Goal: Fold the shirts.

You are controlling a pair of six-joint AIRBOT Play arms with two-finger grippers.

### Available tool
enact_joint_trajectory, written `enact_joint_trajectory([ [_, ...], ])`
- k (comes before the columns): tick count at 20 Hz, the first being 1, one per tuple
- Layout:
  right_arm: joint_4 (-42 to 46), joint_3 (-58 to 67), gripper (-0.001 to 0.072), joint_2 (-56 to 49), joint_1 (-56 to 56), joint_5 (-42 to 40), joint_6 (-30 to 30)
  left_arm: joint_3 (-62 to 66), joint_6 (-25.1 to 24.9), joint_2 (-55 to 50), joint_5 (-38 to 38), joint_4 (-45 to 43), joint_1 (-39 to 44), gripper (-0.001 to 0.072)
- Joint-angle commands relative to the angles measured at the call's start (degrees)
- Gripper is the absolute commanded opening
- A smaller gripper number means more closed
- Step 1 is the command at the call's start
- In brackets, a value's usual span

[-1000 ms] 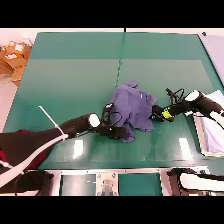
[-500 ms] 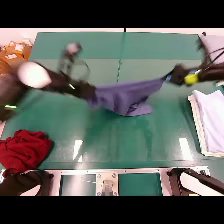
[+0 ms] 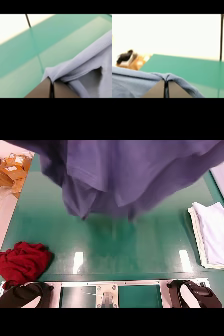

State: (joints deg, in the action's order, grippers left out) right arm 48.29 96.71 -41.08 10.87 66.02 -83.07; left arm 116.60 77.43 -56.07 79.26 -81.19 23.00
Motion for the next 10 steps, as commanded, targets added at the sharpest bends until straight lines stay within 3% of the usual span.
enact_joint_trajectory([
  [1, 2.2, 1.6, 0.0020, 2.1, 0.0, -2.7, -0.9, 3.3, -4.5, -0.7, 1.9, -1.3, -0.1, 0.0019],
  [6, 2.3, -0.3, 0.0020, -7.5, -0.1, -2.6, -0.3, -5.6, -6.1, -6.4, -3.7, -1.6, -0.1, 0.0019],
  [10, 2.3, -8.2, 0.0020, -19.6, -0.1, -2.6, -0.2, -6.8, -7.3, -21.7, -8.4, -1.6, -0.2, 0.0019],
])
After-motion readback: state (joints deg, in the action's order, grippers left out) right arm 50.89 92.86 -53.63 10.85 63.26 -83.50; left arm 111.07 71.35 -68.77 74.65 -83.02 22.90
